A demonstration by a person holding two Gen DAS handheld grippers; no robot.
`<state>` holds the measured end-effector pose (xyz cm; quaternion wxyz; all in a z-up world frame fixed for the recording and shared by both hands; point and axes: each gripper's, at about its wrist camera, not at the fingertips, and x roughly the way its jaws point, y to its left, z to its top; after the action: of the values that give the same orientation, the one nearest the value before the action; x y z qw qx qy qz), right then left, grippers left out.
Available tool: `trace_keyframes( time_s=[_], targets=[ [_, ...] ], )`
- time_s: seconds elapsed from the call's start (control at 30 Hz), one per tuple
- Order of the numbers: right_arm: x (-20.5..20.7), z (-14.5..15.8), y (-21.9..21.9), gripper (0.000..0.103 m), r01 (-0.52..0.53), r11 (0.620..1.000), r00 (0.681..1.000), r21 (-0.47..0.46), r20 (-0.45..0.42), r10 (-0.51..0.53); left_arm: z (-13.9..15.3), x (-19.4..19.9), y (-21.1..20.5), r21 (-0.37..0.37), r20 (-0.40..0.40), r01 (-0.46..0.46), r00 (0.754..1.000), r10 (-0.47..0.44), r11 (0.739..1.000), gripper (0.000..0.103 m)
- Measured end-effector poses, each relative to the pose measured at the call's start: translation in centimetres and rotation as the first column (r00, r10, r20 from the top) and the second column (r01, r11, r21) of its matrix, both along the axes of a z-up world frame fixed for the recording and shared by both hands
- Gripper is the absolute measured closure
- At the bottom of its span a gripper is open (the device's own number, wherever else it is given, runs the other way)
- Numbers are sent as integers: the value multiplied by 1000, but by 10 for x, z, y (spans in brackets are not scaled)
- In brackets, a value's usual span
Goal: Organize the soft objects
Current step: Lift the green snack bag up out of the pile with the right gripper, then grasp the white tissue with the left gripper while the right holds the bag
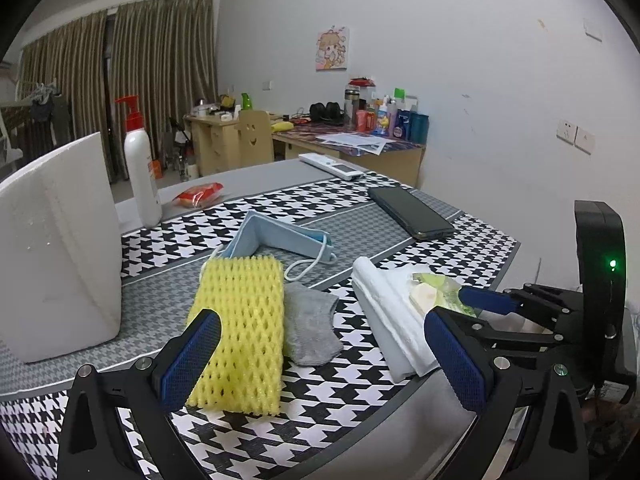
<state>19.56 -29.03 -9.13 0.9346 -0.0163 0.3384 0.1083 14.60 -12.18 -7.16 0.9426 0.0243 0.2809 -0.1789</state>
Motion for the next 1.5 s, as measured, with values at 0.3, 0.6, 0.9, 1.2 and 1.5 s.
trace_keyframes(
  time_s=[0.3,0.6,0.9,1.2,1.5],
  targets=[
    [-1,-7,0,64,-17,1000,1000,-21,-9,17,-1,3,-14,14,-5,12,1000,-12,1000,1],
    [-12,18,-24,78,-62,990,997,128,61,54,-2,7,-27,25,-19,25,1000,-25,999,1],
    [-15,28,-37,78,-3,993,995,122,97,-9,-5,12,-51,40,-45,47,998,-46,998,1],
    [-15,22,-54,78,47,992,994,117,92,-58,-21,30,-71,61,-146,42,989,-33,997,19],
    [-19,20,-61,78,54,990,994,128,93,-66,-38,42,-82,98,-226,26,974,-4,995,38]
  ],
)
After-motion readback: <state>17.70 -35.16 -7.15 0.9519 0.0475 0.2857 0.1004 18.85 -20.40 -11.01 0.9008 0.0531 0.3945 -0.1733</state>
